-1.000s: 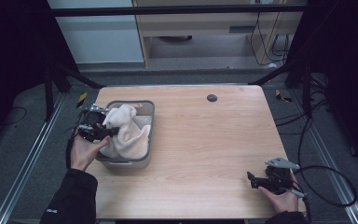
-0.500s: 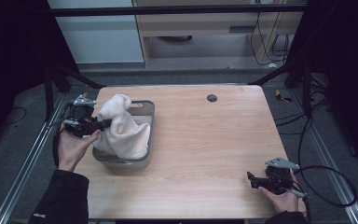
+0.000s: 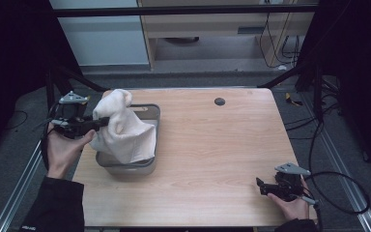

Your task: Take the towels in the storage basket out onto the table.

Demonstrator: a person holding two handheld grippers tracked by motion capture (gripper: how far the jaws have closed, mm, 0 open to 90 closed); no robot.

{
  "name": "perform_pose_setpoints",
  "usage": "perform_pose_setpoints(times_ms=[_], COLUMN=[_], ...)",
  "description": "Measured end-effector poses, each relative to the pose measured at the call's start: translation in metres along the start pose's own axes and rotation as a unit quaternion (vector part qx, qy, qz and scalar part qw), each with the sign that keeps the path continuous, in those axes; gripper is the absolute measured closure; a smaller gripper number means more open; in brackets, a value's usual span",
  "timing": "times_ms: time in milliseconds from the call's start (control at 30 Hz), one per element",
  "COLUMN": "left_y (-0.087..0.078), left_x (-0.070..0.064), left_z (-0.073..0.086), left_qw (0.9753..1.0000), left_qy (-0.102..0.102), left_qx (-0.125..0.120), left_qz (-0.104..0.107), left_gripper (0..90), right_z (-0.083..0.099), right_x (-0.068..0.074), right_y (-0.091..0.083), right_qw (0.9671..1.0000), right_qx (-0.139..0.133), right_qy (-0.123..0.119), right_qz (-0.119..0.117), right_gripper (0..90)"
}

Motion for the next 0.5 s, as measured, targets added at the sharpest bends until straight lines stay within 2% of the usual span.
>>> perform_pose_setpoints(times_ms=[200,500], left_y=[-0.012,-0.024], left_x=[-0.005,-0.023], left_z=[-0.006,-0.017], left_qw=[0.9999,0.9991], left_qy=[0.003,0.025], left_qx=[-0.013,-0.024], left_qz=[0.011,0.025], left_gripper=[69.1,69.1], right_z=[0.0,0.0], right_x=[0.0,-0.001], right_y=[0.0,0.0], right_qw=[1.0,1.0], right_qx=[-0.001,-0.002], right_qy=[0.001,-0.001], right_qz=[0.001,0.003], right_gripper=[7.8,7.8])
Point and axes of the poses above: each handheld gripper's, and its own axes: y roughly forward along the jaws, z roughly out of its underside, x roughly to its left, the point moved 6 cm from there along y, roughly forward along the jaws, and after that the axes turned 10 degrees about x, right-handed, at the moved point
